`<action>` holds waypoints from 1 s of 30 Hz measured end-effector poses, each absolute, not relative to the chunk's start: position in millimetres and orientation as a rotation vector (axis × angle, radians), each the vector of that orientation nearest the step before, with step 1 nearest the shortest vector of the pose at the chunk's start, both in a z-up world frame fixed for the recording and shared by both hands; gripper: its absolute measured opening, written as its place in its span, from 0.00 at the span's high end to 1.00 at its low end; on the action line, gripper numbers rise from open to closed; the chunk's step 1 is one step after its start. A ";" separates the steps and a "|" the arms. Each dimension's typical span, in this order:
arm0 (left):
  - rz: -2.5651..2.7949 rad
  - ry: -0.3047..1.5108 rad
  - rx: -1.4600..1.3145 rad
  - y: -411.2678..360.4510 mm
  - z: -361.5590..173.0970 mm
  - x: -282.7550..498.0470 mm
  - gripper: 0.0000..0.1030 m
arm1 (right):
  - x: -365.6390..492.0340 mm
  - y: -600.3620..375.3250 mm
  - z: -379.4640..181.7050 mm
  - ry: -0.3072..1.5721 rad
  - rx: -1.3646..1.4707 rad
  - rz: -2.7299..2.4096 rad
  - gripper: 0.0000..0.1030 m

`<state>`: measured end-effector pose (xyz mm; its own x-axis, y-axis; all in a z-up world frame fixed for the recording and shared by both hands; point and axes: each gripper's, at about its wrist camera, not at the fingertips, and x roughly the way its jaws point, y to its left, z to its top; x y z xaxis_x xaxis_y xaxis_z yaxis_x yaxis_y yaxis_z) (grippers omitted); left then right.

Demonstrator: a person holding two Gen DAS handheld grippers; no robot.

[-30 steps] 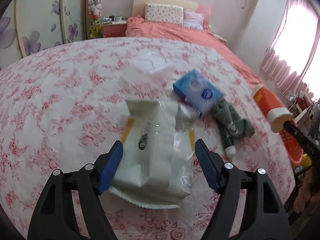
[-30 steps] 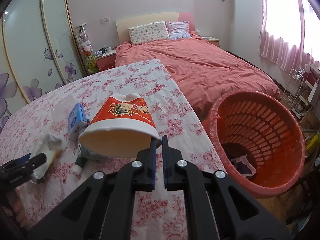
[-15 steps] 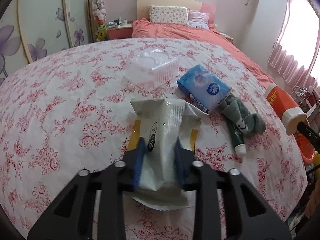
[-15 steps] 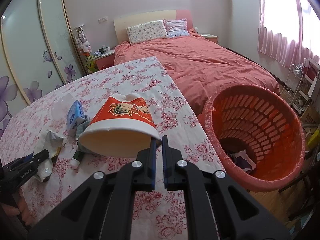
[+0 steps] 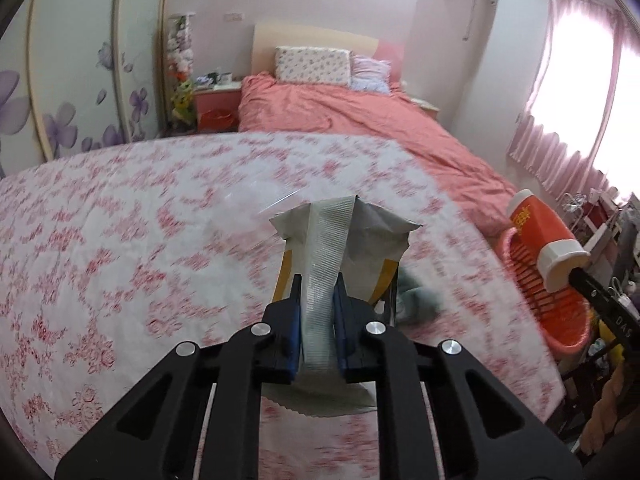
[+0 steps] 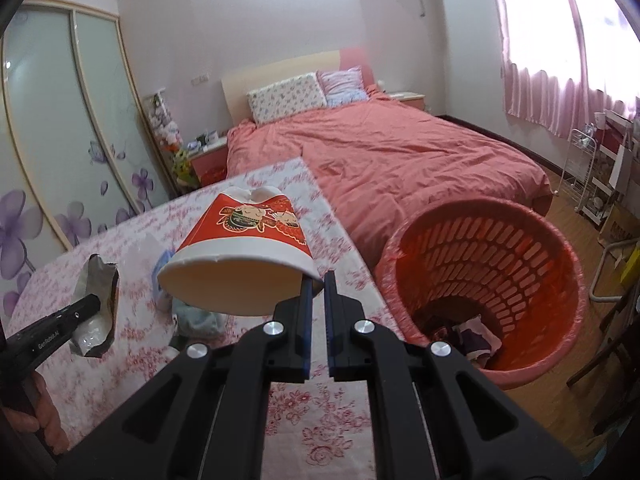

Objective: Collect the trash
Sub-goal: 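Carry the wipes pack and paper cup over the orange basket and open both grippers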

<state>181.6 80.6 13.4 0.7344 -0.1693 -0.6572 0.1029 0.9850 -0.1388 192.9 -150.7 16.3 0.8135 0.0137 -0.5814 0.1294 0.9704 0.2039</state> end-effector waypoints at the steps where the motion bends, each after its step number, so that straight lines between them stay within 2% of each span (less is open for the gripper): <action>1: -0.165 0.721 -0.095 74.1 18.1 180.5 0.87 | 190.9 -154.3 19.2 0.611 0.246 -0.070 0.94; 13: -0.361 0.640 -0.084 -21.2 56.4 172.2 0.87 | 144.9 -214.1 52.1 0.453 0.278 -0.339 0.94; 30: -0.584 0.690 -0.043 -138.1 32.6 192.2 0.87 | 129.5 -312.2 25.2 0.413 0.365 -0.527 0.94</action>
